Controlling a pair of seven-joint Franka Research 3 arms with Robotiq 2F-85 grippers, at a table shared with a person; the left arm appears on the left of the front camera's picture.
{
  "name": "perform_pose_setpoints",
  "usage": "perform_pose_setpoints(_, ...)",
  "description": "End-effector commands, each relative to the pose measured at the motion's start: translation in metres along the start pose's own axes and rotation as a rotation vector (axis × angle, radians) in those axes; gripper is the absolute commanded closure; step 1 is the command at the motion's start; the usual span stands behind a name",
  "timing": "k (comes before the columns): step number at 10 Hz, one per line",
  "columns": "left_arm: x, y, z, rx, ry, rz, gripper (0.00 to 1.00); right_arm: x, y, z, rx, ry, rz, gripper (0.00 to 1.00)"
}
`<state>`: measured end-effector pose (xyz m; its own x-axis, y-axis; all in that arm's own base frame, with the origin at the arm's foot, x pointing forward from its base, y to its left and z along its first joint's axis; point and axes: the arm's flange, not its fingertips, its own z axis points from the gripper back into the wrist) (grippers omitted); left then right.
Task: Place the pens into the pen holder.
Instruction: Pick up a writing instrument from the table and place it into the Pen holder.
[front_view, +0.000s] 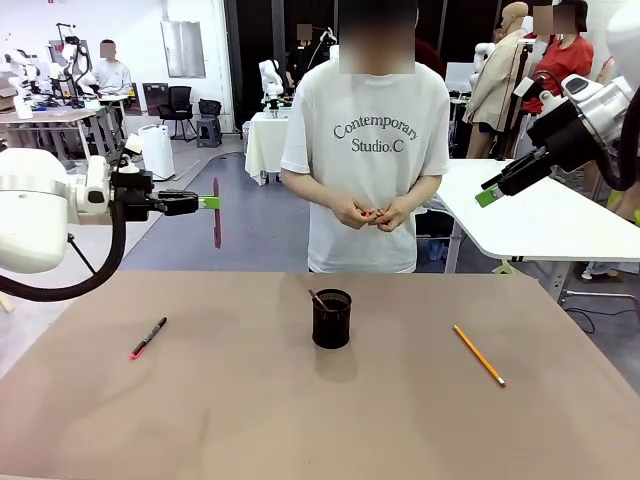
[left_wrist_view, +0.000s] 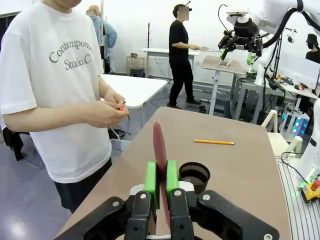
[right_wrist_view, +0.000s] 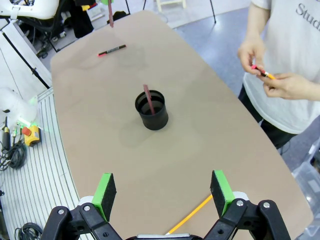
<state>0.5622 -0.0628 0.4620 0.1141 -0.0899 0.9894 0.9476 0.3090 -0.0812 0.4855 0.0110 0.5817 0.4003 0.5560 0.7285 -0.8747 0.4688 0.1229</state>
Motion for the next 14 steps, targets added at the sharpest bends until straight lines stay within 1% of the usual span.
perform_pose_setpoints(1, 0.0018, 0.0003, -0.0007, 0.009, -0.006, 0.0, 1.0, 0.0017, 0.0004, 0.0008, 0.008, -0.014, -0.003, 0.0)
perform_pose_setpoints(14, 0.0018, 0.0003, -0.0007, 0.009, -0.006, 0.0, 1.0, 0.0017, 0.0004, 0.0008, 0.008, -0.014, -0.003, 0.0)
